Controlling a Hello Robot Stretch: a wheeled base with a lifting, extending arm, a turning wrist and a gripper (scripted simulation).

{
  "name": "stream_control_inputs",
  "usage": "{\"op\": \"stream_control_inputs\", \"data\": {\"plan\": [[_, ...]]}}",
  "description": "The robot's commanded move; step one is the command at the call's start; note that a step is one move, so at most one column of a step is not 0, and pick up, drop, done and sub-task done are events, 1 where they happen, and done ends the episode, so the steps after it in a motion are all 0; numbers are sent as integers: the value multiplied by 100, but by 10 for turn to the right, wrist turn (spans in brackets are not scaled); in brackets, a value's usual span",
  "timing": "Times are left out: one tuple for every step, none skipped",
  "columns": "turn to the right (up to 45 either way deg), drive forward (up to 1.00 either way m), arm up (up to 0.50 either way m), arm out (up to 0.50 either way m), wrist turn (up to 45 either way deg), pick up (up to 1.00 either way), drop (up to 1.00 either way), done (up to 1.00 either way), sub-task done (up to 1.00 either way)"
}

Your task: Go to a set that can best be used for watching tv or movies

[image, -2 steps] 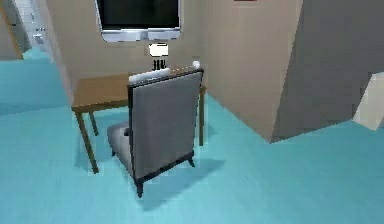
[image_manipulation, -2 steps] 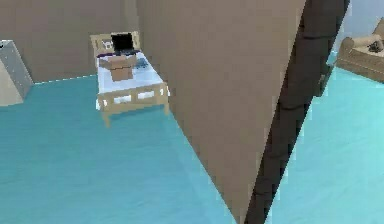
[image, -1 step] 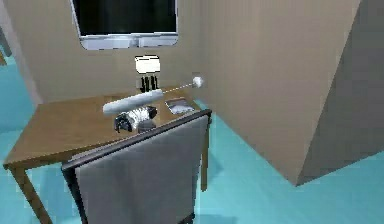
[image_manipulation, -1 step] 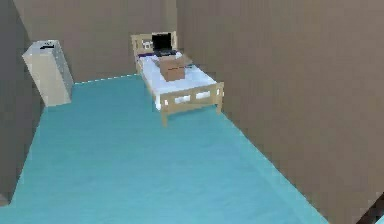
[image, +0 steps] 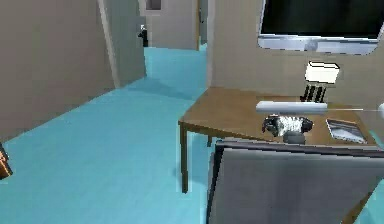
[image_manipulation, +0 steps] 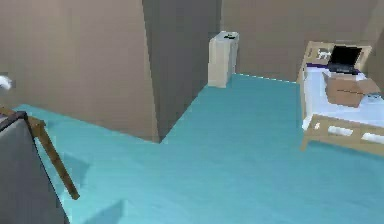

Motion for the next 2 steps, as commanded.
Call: {"op": "stream_control_inputs", "data": {"plan": [[-450, 0, 0, 0, 0, 0, 0, 0, 0], [-450, 0, 0, 0, 0, 0, 0, 0, 0]]}}
